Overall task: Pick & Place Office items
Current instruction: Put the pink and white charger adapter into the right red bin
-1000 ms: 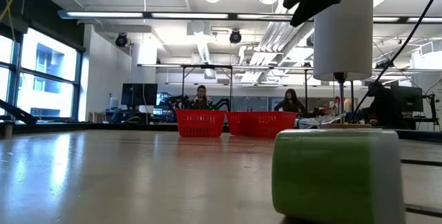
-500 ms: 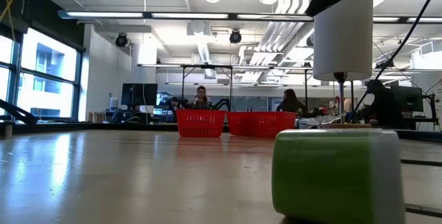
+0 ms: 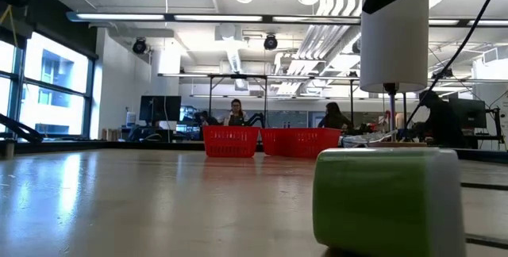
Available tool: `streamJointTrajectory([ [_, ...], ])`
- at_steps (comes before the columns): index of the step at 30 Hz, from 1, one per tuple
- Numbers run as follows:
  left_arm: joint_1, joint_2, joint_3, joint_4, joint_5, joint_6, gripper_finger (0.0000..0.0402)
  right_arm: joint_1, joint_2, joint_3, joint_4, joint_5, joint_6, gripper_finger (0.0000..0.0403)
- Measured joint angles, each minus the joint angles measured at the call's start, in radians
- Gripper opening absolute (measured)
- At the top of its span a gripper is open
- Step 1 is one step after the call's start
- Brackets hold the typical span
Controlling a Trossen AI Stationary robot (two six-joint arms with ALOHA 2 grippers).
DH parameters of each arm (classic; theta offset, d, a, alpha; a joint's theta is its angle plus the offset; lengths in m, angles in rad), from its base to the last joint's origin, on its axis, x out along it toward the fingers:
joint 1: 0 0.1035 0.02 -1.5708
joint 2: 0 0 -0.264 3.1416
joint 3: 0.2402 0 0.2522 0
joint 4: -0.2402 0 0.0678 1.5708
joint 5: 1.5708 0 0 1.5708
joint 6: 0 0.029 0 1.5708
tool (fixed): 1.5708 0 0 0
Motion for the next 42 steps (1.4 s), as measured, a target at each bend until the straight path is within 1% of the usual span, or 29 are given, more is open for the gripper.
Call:
streamJointTrajectory([
  [3, 0.000, 0.009, 0.000, -0.002, -0.023, -0.003, 0.0207, 0.006, 0.008, -0.002, 0.003, -0.006, -0.003, 0.0299],
  [13, 0.002, 0.010, 0.000, -0.005, -0.016, -0.008, 0.0207, 0.012, 0.029, -0.001, 0.010, -0.007, -0.014, 0.0299],
  [19, 0.005, 0.016, 0.000, -0.016, -0.039, -0.011, 0.0207, 0.013, 0.036, -0.001, 0.019, -0.007, -0.025, 0.0299],
  [26, 0.008, 0.068, -0.001, -0.011, 0.008, 0.016, 0.0207, 0.013, 0.035, -0.001, 0.026, -0.006, -0.025, 0.0299],
  [32, 0.023, 0.090, 0.001, 0.002, 0.022, 0.060, 0.0205, 0.013, 0.035, -0.001, 0.043, -0.007, -0.036, 0.0299],
  [37, 0.025, 0.090, 0.001, 0.005, 0.013, 0.095, 0.0185, 0.013, 0.035, -0.001, 0.069, -0.007, -0.033, 0.0299],
  [42, 0.025, 0.090, 0.001, 0.005, -0.004, 0.121, 0.0130, 0.014, 0.035, -0.001, 0.084, -0.008, -0.033, 0.0299],
])
